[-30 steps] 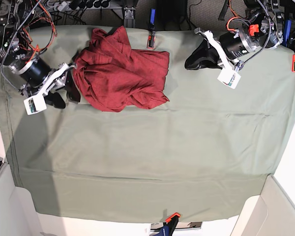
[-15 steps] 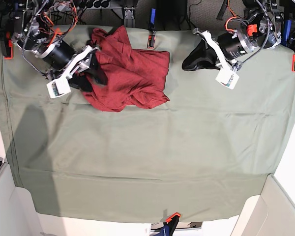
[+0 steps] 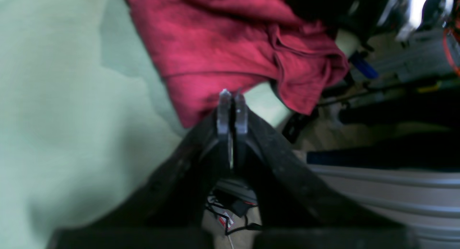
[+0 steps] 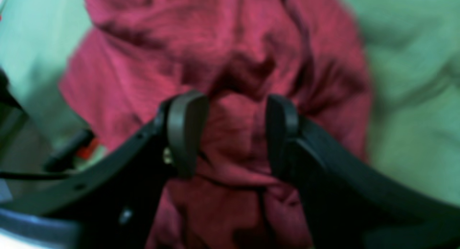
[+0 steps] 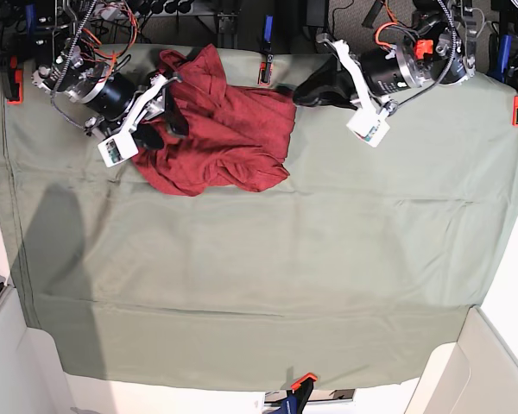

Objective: Fold the T-shirt properly

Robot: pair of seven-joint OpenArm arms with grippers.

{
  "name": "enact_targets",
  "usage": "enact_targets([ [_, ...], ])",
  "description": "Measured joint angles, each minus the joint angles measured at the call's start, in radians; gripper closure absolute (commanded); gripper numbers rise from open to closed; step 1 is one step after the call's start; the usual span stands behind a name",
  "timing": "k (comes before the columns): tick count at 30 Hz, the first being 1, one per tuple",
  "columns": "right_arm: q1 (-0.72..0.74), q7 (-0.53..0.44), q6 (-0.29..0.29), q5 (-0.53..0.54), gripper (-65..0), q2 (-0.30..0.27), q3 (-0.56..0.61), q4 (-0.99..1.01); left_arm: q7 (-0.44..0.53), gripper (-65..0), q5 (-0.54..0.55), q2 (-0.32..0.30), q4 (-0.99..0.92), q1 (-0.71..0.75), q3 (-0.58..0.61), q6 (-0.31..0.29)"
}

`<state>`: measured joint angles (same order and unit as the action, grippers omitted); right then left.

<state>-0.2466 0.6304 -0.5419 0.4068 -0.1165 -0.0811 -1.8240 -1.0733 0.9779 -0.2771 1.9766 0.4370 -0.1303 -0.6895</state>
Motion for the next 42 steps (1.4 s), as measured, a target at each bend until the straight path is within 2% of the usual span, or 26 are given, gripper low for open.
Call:
enact_targets([
  [1, 0.006, -0.001, -0.001, 0.018, -29.7, 0.001, -0.008, -0.029, 0.0, 0.0, -0.002, 0.0, 0.001, -0.002, 0.033, 0.0],
  [4, 0.044, -0.008, 0.0, 0.037, -27.2, 0.003, -0.035, -0.071, 0.029, 0.0, -0.12, 0.0, 0.001, -0.005, 0.143, 0.0],
  [5, 0.059, -0.009, 0.0, 0.034, -22.4, 0.003, -0.038, -0.07, 0.047, 0.0, -0.161, 0.0, 0.001, -0.005, 0.173, 0.0],
  [7, 0.077, -0.005, 0.0, 0.024, -5.9, 0.003, -0.038, -0.07, 0.091, 0.0, -0.216, 0.0, 0.001, -0.005, 0.212, 0.0],
  [8, 0.084, -0.005, 0.0, 0.013, 0.0, 0.003, -0.037, -0.07, 0.108, 0.0, -0.229, 0.0, 0.001, -0.007, 0.224, 0.0],
  [11, 0.115, 0.0, 0.001, -0.097, 0.0, 0.006, -0.037, -0.07, 0.11, 0.0, -0.265, 0.0, 0.001, -0.034, 0.237, 0.0],
  [12, 0.126, 0.0, 0.02, -0.124, 0.0, 0.005, -0.037, -0.07, 0.11, 0.0, -0.286, -0.001, 0.001, -0.046, 0.236, 0.0],
  [14, 0.142, -0.002, 0.067, -0.151, 0.0, 0.006, -0.047, -0.068, 0.113, 0.0, -0.322, 0.0, 0.001, -0.067, 0.236, 0.0],
  [17, 0.143, -0.008, 0.09, -0.172, 0.0, 0.006, -0.09, -0.055, 0.117, 0.0, -0.351, -0.003, -0.003, -0.075, 0.236, 0.0],
  [21, 0.142, -0.027, 0.093, -0.176, 0.0, 0.006, -0.15, -0.017, 0.129, 0.0, -0.356, -0.051, -0.04, -0.072, 0.237, 0.0],
  [26, 0.142, -0.051, 0.093, -0.169, 0.0, 0.003, -0.164, 0.062, 0.196, 0.0, -0.374, -0.118, -0.139, -0.072, 0.237, 0.0],
  [36, 0.145, -0.043, 0.093, -0.155, 0.0, 0.003, -0.164, 0.109, 0.225, 0.0, -0.325, -0.119, -0.314, -0.209, 0.242, -0.05],
  [42, 0.145, -0.035, 0.093, -0.127, 0.0, 0.004, -0.164, 0.109, 0.195, 0.0, -0.292, -0.11, -0.415, -0.308, 0.249, -0.112],
])
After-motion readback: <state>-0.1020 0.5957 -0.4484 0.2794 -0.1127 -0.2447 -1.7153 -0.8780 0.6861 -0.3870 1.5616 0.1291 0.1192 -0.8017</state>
